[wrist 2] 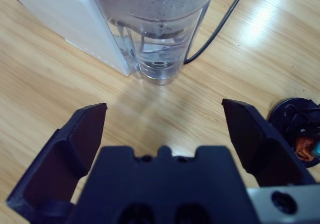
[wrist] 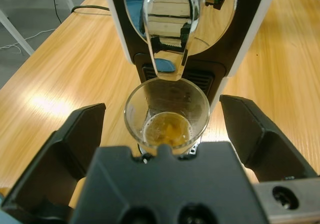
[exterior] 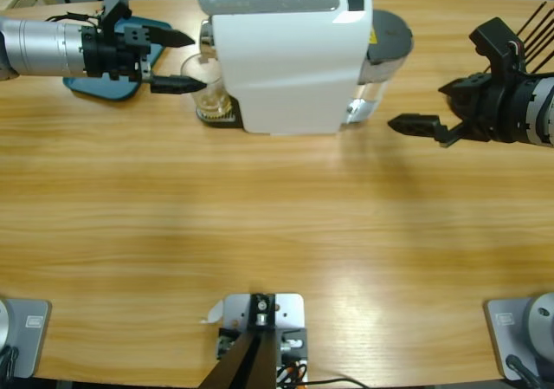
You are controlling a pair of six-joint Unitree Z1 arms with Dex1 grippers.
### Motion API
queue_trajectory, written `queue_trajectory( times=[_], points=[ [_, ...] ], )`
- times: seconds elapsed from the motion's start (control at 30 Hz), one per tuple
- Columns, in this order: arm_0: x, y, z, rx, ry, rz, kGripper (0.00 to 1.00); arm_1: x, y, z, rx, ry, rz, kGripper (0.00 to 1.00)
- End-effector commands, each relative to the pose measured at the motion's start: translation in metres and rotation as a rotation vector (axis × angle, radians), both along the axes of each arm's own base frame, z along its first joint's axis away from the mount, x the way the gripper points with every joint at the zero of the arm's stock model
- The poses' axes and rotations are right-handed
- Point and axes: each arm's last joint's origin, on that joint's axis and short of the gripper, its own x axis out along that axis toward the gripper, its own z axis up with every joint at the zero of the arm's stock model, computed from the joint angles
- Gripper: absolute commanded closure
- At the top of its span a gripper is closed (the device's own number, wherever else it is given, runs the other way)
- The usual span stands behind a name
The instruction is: Pour coffee
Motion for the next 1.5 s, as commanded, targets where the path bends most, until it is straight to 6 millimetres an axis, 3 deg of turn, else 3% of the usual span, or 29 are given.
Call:
queue_trajectory(
  times=[0.03, 0.33, 0.7, 0.77, 1.07, 1.13, 1.27, 1.37, 1.4, 1.5],
  points=[
    [-0.006, -0.006, -0.02, 0.042, 0.053, 0.004, 0.004, -0.001, 0.001, -0.012, -0.025, 0.03, -0.014, 0.0],
    [-0.003, -0.017, -0.018, 0.063, 0.036, 0.005, 0.0, 0.001, 0.002, -0.012, -0.025, 0.03, -0.014, 0.0],
    [-0.006, -0.018, -0.019, 0.076, 0.054, 0.008, 0.002, 0.001, 0.001, -0.013, -0.025, 0.024, -0.023, 0.0],
    [-0.006, -0.016, -0.019, 0.082, 0.057, 0.016, 0.055, 0.001, 0.001, -0.012, -0.025, 0.023, -0.025, 0.0],
    [-0.004, -0.02, -0.019, 0.101, 0.063, 0.024, 0.066, 0.002, 0.0, -0.012, -0.024, 0.021, -0.03, 0.0],
    [-0.004, -0.023, -0.019, 0.115, 0.058, 0.031, 0.131, 0.002, -0.001, -0.012, -0.023, 0.021, -0.032, 0.0],
    [-0.003, -0.027, -0.019, 0.137, 0.052, 0.044, 0.162, 0.002, -0.002, -0.011, -0.021, 0.017, -0.04, 0.0],
    [-0.002, -0.027, -0.019, 0.146, 0.049, 0.057, 0.298, 0.002, -0.003, -0.011, -0.02, 0.017, -0.045, 0.0],
    [-0.002, -0.027, -0.019, 0.146, 0.049, 0.057, 0.412, 0.002, -0.003, -0.011, -0.019, 0.017, -0.045, 0.0],
    [-0.002, -0.026, -0.019, 0.147, 0.048, 0.056, 0.52, 0.003, -0.004, -0.011, -0.018, 0.014, -0.047, 0.0]
  ],
)
